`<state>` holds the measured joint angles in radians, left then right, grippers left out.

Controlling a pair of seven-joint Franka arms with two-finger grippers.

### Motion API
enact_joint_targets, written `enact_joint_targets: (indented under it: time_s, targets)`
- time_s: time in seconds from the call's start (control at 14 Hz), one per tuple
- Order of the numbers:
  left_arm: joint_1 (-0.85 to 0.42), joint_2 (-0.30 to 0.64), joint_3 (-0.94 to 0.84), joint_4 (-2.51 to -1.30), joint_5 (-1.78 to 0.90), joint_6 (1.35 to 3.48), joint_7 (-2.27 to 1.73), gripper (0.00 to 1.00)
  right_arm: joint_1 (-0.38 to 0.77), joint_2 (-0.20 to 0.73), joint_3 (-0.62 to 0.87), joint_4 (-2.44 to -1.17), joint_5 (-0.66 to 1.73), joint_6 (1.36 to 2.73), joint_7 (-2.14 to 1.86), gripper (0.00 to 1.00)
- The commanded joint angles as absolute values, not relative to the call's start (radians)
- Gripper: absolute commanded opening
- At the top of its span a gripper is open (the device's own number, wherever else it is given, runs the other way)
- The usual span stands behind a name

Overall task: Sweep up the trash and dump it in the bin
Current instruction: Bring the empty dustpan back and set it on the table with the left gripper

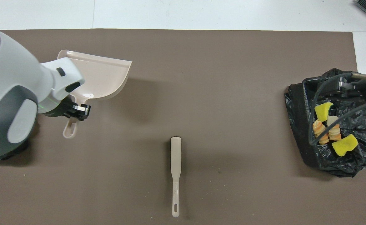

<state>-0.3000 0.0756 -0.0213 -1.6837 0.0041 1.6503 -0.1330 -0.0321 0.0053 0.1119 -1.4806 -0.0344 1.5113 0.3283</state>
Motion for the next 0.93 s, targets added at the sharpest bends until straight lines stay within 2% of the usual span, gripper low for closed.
enact_joint_targets:
  time_s: [0.0, 0.29, 0.5, 0.64, 0.79, 0.86]
  targets:
    - [-0.373, 0.097, -0.002, -1.697, -0.046, 1.735, -0.241, 0.00, -0.046, -0.017, 0.118, -1.508, -0.032, 1.523, 0.310, 1.00]
    - [-0.517, 0.244, 0.002, -1.677, -0.066, 1.872, -0.359, 0.00, -0.046, -0.017, 0.117, -1.506, -0.032, 1.523, 0.311, 1.00]
    - [-0.577, 0.316, -0.002, -1.693, -0.066, 2.059, -0.438, 0.00, -0.048, -0.017, 0.117, -1.508, -0.032, 1.523, 0.302, 1.00]
    - [-0.600, 0.353, -0.002, -1.697, -0.066, 2.115, -0.457, 0.00, -0.051, -0.017, 0.115, -1.506, -0.032, 1.523, 0.304, 1.00]
    - [-0.668, 0.458, 0.005, -1.680, -0.055, 2.170, -0.544, 0.00, -0.049, -0.017, 0.115, -1.506, -0.032, 1.523, 0.304, 1.00]
    - [-0.661, 0.466, 0.006, -1.675, -0.051, 2.187, -0.598, 0.00, -0.049, -0.017, 0.115, -1.506, -0.032, 1.523, 0.304, 1.00]
